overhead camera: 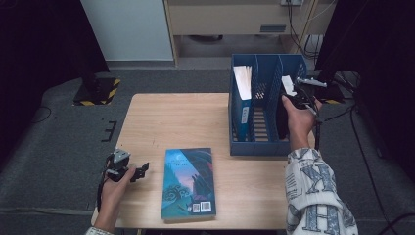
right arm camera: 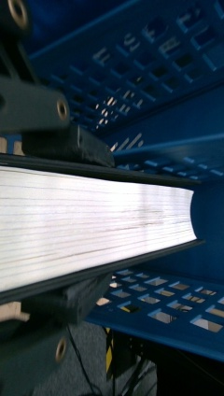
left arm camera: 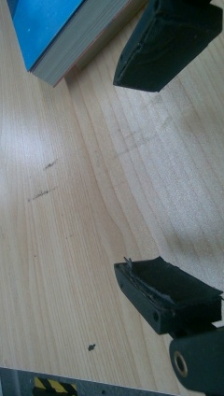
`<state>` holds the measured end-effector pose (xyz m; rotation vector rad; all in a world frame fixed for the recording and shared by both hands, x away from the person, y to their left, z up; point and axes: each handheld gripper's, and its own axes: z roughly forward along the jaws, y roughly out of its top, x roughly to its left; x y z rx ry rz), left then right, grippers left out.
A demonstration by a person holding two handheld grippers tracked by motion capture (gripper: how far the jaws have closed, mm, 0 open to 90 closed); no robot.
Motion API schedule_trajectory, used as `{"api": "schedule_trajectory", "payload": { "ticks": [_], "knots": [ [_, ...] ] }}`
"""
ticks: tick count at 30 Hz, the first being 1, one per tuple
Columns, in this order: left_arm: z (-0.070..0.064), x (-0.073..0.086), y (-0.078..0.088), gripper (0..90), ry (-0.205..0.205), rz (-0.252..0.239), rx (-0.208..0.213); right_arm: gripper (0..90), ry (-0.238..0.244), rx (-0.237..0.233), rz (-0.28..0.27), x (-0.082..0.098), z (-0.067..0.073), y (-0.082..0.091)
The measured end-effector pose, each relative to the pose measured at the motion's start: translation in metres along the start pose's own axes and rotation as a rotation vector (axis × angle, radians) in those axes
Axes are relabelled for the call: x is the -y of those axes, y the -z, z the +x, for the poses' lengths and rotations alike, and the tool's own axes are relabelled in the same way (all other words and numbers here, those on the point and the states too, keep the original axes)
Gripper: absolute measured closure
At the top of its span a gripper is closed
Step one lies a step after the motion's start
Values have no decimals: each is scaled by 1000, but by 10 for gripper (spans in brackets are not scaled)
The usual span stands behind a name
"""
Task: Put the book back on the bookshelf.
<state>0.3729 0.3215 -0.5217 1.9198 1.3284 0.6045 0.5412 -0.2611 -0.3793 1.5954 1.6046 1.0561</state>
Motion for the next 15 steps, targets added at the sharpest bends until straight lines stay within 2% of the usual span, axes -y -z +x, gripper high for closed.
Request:
{"api": "schedule_trajectory", "payload": {
  "ticks": [3,7,15],
  "knots": [
    [-1,0,0,90,-5,0,2,283,-23,-52,0,-1,0,6],
    [-1,0,0,89,-4,1,3,210,-77,-99,-39,1,-2,18],
    [-2,-1,-1,88,-6,2,3,131,-55,-119,-70,10,-9,46]
  ]
}}
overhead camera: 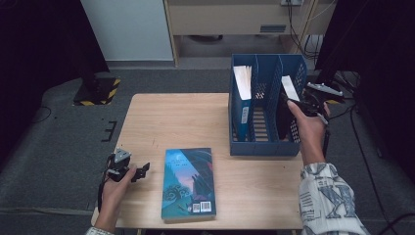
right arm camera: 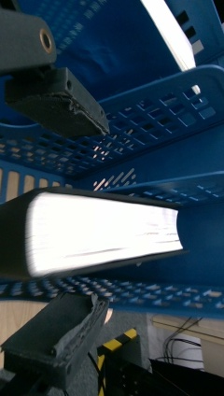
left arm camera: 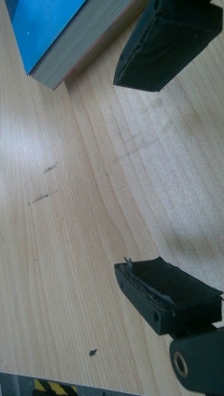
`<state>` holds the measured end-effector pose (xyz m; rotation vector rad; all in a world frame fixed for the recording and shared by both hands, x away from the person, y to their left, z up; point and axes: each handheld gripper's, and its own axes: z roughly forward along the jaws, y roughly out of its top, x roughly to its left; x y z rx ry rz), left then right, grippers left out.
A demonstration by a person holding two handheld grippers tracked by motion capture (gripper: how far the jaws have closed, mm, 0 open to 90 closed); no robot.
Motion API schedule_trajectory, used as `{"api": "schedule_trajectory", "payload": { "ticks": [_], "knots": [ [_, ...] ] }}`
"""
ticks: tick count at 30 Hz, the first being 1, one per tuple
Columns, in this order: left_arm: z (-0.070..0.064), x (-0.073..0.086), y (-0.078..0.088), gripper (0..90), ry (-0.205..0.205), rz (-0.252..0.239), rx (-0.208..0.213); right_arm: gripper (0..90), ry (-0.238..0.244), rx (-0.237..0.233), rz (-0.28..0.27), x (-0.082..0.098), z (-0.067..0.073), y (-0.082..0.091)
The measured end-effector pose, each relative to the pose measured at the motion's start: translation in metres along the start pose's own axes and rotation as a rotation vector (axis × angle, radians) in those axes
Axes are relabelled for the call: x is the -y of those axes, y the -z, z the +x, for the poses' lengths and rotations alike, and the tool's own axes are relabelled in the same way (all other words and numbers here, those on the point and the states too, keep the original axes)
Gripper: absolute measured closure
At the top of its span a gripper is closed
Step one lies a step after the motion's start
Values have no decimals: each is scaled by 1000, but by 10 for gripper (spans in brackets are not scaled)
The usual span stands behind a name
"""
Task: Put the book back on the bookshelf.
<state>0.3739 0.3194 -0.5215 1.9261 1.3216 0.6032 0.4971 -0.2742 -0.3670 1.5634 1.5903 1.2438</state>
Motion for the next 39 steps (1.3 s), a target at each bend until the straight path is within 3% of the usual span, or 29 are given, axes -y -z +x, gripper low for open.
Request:
{"api": "schedule_trajectory", "payload": {
  "ticks": [9,16,23,31,39],
  "knots": [
    [-2,-1,1,85,-2,-2,9,89,11,-30,10,27,-7,27],
    [-3,-2,-1,82,10,-2,32,78,-19,-79,1,52,-5,48],
    [-9,-3,1,80,-6,-5,57,90,44,-108,-16,73,9,66],
    [-10,-2,2,82,5,-3,74,101,53,-146,-10,95,23,66],
    [-12,-4,2,84,7,-2,87,98,99,-186,45,111,42,58]
  ]
}}
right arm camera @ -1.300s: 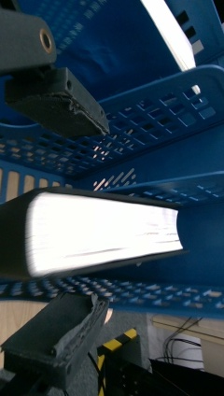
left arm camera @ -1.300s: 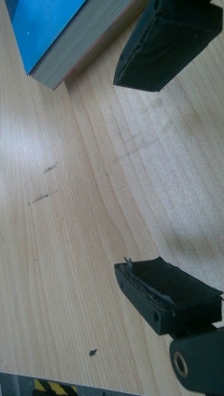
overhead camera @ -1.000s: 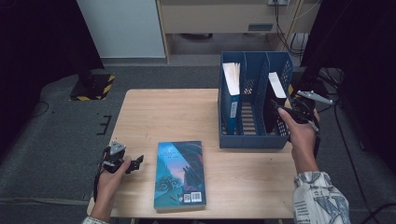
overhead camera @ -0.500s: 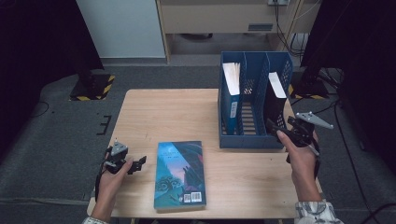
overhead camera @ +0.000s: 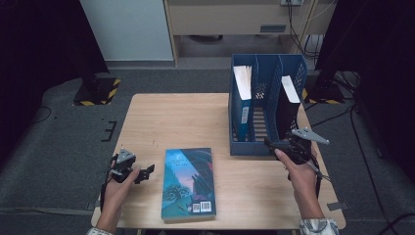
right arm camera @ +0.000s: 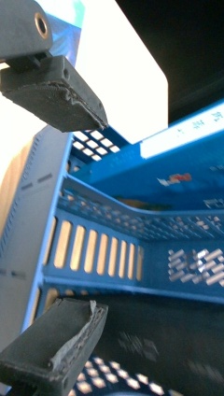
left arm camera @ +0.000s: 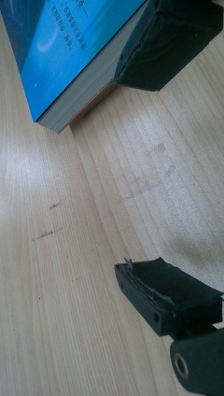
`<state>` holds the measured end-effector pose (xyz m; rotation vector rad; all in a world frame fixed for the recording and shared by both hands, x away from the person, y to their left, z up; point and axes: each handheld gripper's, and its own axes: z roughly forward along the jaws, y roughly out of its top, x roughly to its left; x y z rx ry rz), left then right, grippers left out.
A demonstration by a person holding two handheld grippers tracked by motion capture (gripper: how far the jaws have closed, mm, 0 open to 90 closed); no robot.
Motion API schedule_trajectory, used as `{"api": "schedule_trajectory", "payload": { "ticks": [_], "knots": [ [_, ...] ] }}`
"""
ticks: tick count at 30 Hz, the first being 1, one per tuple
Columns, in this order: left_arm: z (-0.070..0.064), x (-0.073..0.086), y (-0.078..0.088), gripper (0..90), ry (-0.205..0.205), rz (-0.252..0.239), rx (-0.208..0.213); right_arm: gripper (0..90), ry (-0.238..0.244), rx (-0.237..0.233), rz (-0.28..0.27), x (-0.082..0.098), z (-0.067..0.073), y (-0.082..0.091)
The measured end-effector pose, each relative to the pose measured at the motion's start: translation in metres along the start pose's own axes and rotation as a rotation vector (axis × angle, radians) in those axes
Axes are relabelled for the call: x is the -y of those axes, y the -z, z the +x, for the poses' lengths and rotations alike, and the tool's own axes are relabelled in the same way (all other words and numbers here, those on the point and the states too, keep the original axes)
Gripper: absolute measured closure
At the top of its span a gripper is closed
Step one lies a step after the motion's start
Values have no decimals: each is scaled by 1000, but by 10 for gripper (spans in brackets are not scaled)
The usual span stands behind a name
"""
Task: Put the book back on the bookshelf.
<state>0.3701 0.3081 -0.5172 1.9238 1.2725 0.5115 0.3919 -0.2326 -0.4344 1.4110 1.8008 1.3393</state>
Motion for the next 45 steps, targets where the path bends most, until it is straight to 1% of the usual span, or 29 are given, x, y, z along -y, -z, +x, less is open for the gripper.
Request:
{"api": "schedule_trajectory", "payload": {
  "ticks": [2,4,5,8,11,14,17,19,21,23,24,26,28,33,34,36,41,43,45],
  "knots": [
    [0,0,0,84,3,-1,4,98,-2,-17,14,4,5,-2],
    [-1,0,1,84,7,-3,9,97,3,-31,15,6,11,-4],
    [-1,0,1,84,12,-6,13,93,5,-49,17,7,14,-4],
    [-4,-2,2,85,20,-12,26,93,13,-76,26,9,25,-7],
    [-9,-4,4,86,11,-19,40,93,30,-102,50,15,37,-12],
    [-14,-5,5,89,2,-23,53,94,62,-139,86,22,53,-18],
    [-20,-7,6,89,1,-29,78,95,95,-179,117,29,72,-26],
    [-24,-7,6,88,3,-29,95,97,106,-210,140,35,84,-32],
    [-29,-8,7,86,0,-31,107,103,129,-233,165,42,96,-37],
    [-32,-7,7,86,1,-32,115,115,135,-253,185,47,104,-41],
    [-35,-7,7,86,-2,-28,119,118,132,-266,198,50,108,-44],
    [-38,-6,8,86,-11,-26,126,120,110,-302,230,58,115,-49],
    [-43,-5,11,86,-19,-28,134,126,109,-312,243,62,121,-51],
    [-54,-5,8,86,-69,-6,165,121,151,-370,283,73,140,-57],
    [-56,-5,7,87,-71,-5,170,120,155,-379,294,75,143,-59],
    [-60,-5,5,90,-94,5,186,118,161,-389,305,78,146,-61],
    [-68,-6,2,111,-114,20,197,114,171,-420,349,86,155,-67],
    [-70,-6,1,130,-128,29,204,114,179,-427,369,89,158,-69],
    [-72,-6,0,174,-139,35,211,112,188,-432,383,92,161,-71]
  ]
}}
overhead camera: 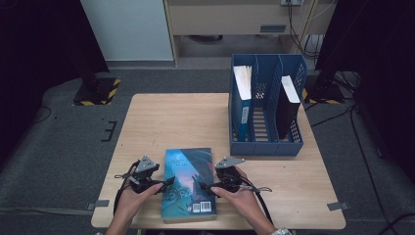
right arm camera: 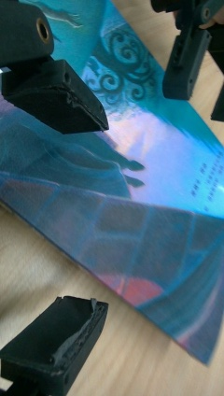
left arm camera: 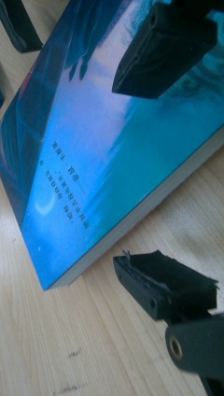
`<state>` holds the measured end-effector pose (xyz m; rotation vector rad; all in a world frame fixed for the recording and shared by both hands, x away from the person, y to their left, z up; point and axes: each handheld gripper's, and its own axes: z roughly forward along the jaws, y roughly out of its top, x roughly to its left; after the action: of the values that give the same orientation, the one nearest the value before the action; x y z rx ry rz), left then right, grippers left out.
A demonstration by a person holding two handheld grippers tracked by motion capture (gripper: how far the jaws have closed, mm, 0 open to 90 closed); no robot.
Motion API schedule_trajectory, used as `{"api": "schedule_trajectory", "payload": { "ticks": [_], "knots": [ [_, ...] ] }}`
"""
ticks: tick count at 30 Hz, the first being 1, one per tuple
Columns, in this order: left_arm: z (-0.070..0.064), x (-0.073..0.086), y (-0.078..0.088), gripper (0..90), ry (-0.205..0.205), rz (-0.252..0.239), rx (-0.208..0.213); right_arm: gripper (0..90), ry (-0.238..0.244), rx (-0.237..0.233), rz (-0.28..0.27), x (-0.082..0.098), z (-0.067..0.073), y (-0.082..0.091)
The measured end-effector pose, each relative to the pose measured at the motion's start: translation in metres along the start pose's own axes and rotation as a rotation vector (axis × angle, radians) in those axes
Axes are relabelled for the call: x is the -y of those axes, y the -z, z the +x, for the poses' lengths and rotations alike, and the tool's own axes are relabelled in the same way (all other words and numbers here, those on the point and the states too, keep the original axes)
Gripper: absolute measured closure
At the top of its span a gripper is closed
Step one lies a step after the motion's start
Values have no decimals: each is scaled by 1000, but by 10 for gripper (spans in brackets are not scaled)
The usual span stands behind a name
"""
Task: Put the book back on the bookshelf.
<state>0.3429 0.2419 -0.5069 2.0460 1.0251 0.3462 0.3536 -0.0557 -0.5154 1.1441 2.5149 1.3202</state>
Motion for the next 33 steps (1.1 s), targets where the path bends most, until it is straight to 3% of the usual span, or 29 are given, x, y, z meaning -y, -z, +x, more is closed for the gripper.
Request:
{"api": "schedule_trajectory", "payload": {
  "ticks": [7,18,28,33],
  "knots": [
    [-2,-1,-3,269,3,10,28,106,-5,-8,33,2,0,-6],
    [1,1,-6,258,38,11,48,94,-44,-54,45,4,-2,-10],
    [5,-3,-10,253,15,8,57,63,-89,-92,54,6,-6,-14],
    [8,-5,-14,254,12,0,66,43,-75,-91,54,5,-8,-16]
  ]
}}
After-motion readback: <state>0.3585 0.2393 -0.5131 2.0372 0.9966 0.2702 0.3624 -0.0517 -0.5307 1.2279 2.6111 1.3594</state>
